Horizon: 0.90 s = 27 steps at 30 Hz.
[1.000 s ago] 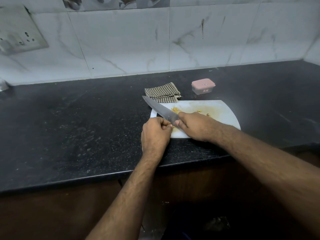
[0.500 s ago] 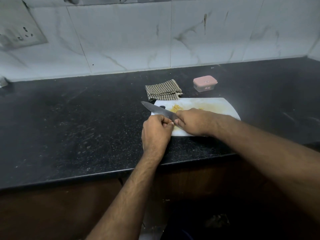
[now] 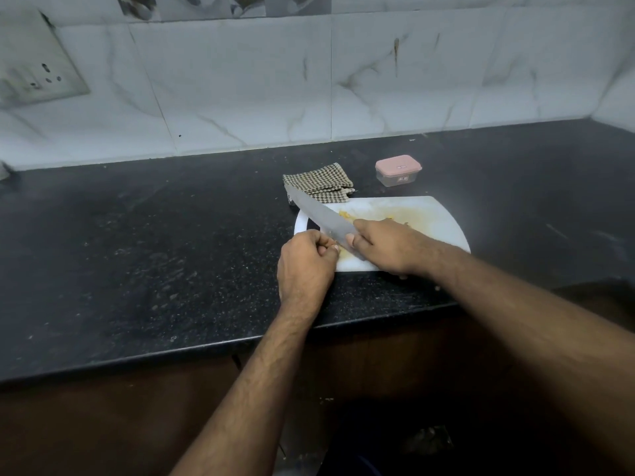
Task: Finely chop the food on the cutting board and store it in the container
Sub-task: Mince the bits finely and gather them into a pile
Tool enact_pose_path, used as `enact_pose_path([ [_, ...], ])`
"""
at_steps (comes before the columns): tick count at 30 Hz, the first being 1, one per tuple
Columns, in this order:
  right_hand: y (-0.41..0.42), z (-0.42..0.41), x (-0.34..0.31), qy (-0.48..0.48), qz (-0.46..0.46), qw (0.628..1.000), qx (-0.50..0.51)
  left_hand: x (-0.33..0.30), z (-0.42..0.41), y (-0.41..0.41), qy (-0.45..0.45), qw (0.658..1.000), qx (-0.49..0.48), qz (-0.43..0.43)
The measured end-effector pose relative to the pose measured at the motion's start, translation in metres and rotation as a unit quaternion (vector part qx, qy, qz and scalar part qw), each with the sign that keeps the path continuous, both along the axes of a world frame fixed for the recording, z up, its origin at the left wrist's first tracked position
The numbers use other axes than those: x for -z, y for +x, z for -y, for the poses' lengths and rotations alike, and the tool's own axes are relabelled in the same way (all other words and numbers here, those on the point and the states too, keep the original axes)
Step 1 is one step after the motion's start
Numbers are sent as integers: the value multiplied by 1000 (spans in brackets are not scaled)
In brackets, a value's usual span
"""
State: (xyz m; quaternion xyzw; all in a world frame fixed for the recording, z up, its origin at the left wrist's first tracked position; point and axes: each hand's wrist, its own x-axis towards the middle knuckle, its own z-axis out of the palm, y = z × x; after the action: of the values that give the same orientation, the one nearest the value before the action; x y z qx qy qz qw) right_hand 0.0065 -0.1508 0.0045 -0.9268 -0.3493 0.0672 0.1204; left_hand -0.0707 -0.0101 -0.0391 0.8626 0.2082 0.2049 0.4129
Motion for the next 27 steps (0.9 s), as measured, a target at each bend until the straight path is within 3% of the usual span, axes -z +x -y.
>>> enact_pose_path([
  [2,1,7,7,90,-69,993,25,-1,0,-1,2,1000,1,0],
  [5,6,16,10,236,-253,936,67,-1,0,0,-4,1000,5,3],
  [7,11,23,6,263,-304,913,68,0,-1,1,-3,1000,6,2],
  [12,18,33,6,283,-305,907,68,0,-1,3,15,1000,5,7],
  [19,23,32,13,295,-330,895,54,4,2,8,131,990,41,16],
  [23,25,32,15,291,-328,898,47,6,1,15,88,994,60,36],
  [27,24,32,16,308,-323,893,60,2,7,26,-11,995,79,67],
])
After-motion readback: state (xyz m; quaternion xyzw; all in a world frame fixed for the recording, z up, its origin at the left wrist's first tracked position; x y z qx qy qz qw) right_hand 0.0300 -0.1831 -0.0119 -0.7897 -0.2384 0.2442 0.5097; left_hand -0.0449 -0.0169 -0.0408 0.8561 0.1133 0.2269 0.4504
